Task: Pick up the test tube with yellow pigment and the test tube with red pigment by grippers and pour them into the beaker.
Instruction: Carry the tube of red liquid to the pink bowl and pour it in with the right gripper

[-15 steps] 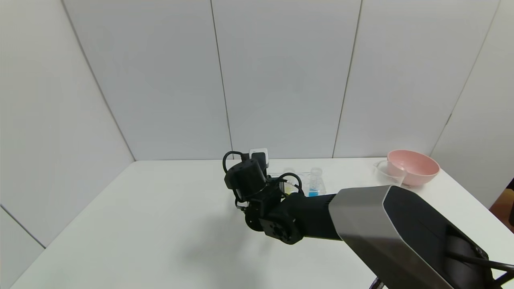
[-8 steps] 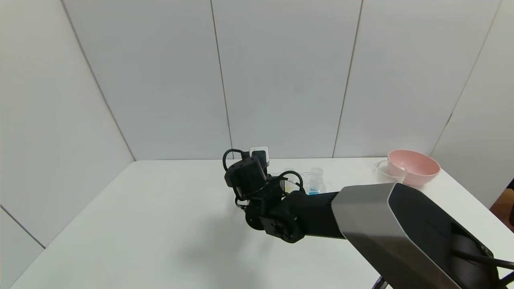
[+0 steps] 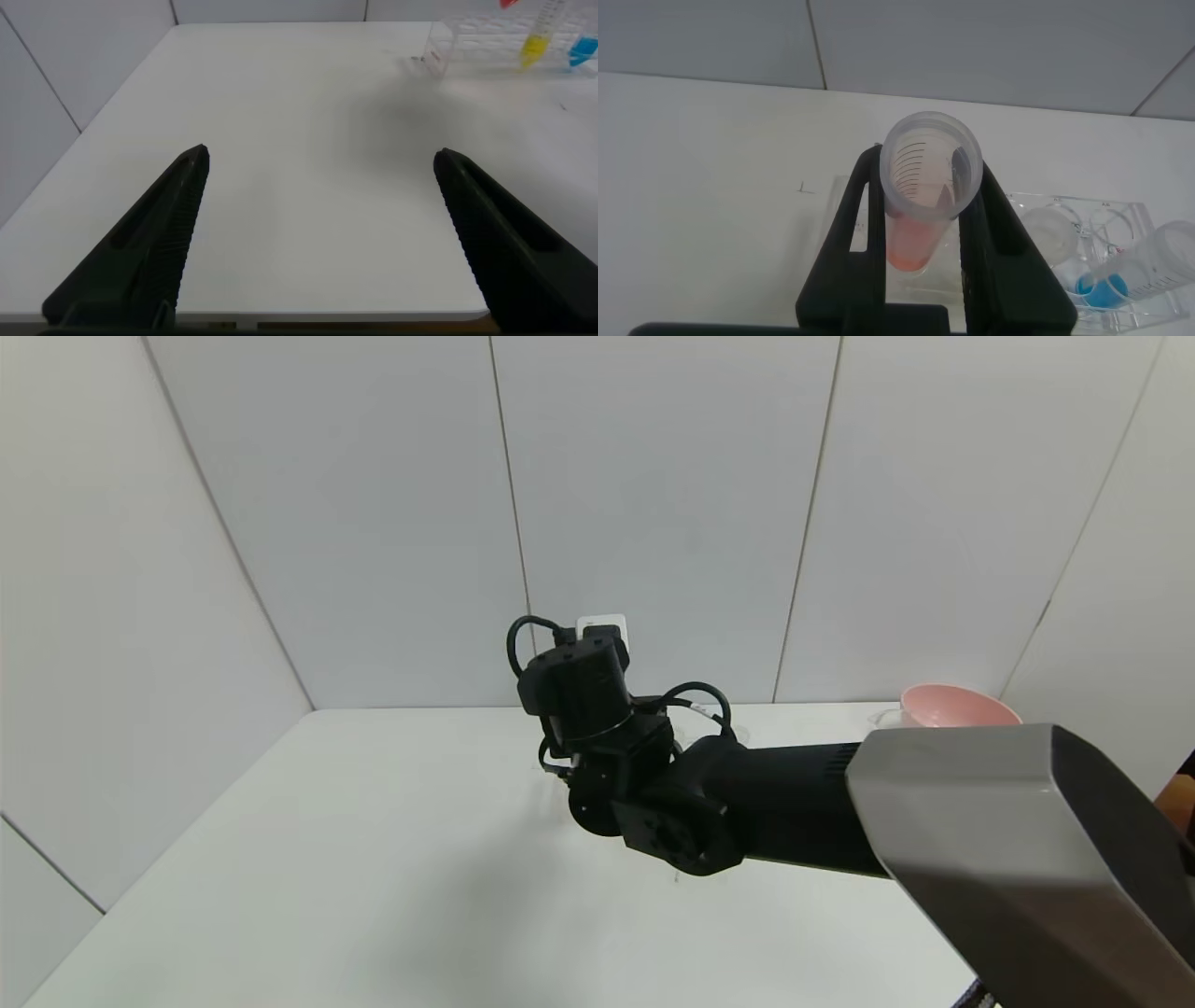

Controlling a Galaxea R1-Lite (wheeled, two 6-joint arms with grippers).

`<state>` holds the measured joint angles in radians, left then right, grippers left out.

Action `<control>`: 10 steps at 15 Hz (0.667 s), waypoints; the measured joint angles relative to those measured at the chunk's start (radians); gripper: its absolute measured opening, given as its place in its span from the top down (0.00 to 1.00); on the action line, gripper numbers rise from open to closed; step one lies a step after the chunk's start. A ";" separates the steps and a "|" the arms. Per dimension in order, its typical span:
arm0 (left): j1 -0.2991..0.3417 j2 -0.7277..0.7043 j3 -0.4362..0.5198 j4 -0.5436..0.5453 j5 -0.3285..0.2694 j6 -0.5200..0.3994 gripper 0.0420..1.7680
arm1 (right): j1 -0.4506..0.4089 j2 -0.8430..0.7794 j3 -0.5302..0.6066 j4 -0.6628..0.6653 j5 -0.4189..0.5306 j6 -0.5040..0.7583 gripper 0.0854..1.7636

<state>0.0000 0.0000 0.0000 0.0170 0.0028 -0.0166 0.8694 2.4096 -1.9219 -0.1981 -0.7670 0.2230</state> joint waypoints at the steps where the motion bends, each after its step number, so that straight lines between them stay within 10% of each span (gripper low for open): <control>1: 0.000 0.000 0.000 0.000 0.000 0.000 0.03 | 0.002 -0.011 0.003 0.000 0.001 -0.005 0.75; 10: 0.000 0.000 0.000 0.000 0.000 0.000 0.03 | 0.008 -0.209 0.356 -0.015 0.245 -0.051 0.75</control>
<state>0.0000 0.0000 0.0000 0.0170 0.0028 -0.0162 0.8774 2.2009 -1.5664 -0.2130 -0.5221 0.1715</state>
